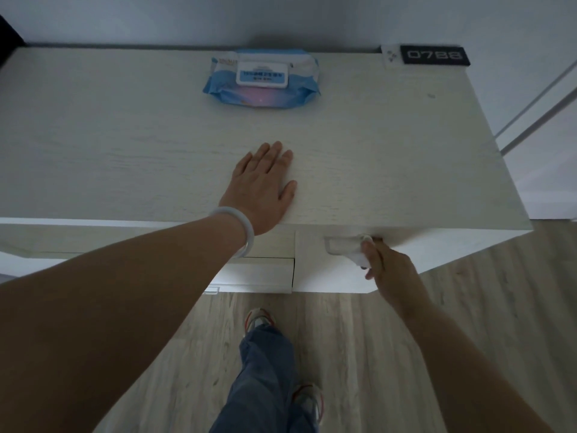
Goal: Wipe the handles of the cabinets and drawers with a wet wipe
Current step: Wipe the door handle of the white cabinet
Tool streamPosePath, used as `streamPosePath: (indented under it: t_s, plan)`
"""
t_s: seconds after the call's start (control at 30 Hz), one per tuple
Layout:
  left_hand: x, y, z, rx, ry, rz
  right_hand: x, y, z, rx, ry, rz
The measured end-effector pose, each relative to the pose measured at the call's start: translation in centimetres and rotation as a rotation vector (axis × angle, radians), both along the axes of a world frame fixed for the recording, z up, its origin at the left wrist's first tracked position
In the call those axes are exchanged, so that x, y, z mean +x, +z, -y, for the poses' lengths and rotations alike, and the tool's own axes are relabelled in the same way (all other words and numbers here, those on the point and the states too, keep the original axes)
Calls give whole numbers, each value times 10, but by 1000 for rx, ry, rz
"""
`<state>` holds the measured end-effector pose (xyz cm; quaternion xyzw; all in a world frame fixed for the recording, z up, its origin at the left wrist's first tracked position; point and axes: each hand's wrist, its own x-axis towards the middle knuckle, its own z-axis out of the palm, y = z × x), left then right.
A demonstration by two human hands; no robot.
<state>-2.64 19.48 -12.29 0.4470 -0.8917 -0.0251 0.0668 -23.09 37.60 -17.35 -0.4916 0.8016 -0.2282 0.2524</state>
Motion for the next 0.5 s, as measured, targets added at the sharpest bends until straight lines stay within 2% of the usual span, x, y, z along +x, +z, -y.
streamPosePath:
  t_s: [0.07, 0.17, 0.27, 0.33, 0.4, 0.5]
  plan:
    - [1, 1, 0, 7, 2, 0, 16, -1, 1, -18, -55, 69]
    - [1, 1, 0, 11, -3, 5, 15, 6, -4, -56, 76, -47]
    - [0, 0, 0, 9, -7, 4, -17, 19, 1, 118, 221, -207]
    - [1, 0, 0, 12, -4, 2, -24, 20, 6, 174, 231, -170]
    - [1, 0, 0, 11, -3, 1, -13, 14, 7, 103, 178, -103]
    - [0, 1, -1, 7, 1, -5, 18, 4, -2, -66, -140, 180]
